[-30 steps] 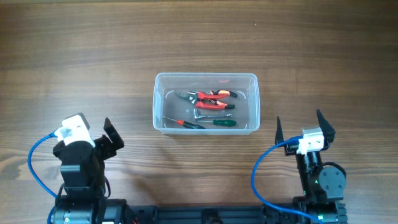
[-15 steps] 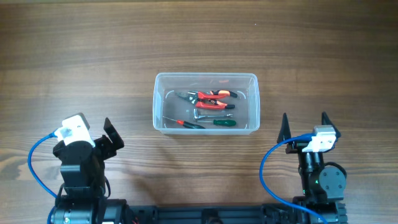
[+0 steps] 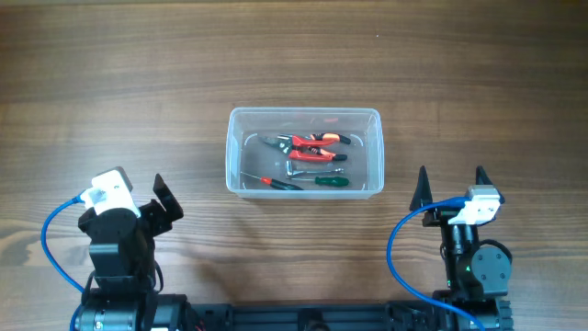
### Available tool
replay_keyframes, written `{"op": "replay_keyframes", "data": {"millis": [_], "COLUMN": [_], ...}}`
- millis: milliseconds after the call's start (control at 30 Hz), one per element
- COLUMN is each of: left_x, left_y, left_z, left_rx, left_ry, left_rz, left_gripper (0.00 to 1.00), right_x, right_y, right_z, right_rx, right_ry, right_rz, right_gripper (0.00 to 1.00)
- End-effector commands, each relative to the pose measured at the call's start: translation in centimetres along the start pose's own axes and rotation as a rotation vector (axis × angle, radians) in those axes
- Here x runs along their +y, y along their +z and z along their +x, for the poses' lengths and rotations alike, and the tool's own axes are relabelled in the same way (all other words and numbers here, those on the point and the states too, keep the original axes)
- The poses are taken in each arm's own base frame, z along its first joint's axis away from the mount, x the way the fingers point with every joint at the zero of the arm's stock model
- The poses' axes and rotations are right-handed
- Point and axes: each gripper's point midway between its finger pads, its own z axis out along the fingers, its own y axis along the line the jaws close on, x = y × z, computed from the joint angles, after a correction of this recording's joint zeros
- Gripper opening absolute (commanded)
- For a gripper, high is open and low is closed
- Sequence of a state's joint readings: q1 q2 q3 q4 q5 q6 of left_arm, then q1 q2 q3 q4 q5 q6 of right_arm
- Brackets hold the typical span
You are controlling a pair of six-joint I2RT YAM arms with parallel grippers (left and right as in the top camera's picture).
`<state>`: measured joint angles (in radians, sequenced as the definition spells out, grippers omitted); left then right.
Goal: Pack container
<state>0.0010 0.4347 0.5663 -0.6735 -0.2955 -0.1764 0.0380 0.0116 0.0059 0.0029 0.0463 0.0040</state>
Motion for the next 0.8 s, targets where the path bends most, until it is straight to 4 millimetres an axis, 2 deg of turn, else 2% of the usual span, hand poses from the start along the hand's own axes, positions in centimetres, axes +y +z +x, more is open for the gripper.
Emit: {"op": "replay_keyframes", "data": {"millis": [0, 600, 767], "left_x": [0.2, 0.3, -2.1], "left_y": [0.2, 0.1, -2.8], "left_z": [0.3, 0.6, 1.3], "left_rx": [0.002, 0.014, -0.016], "left_ry": [0.017, 0.02, 0.001], "left_rz": [-0.013, -0.015, 0.189], "left_gripper": [1.0, 1.0, 1.0], "right_x": [-0.4, -0.4, -0.4], "right_y": [-0.1, -0.1, -0.1], "right_z": [-0.4, -0.4, -0.4], "right_rx": [-0.019, -0.019, -0.019], "right_ry": [0.024, 0.024, 0.024], "right_rz": [0.024, 0.024, 0.024], "right_gripper": [1.0, 1.0, 1.0]}}
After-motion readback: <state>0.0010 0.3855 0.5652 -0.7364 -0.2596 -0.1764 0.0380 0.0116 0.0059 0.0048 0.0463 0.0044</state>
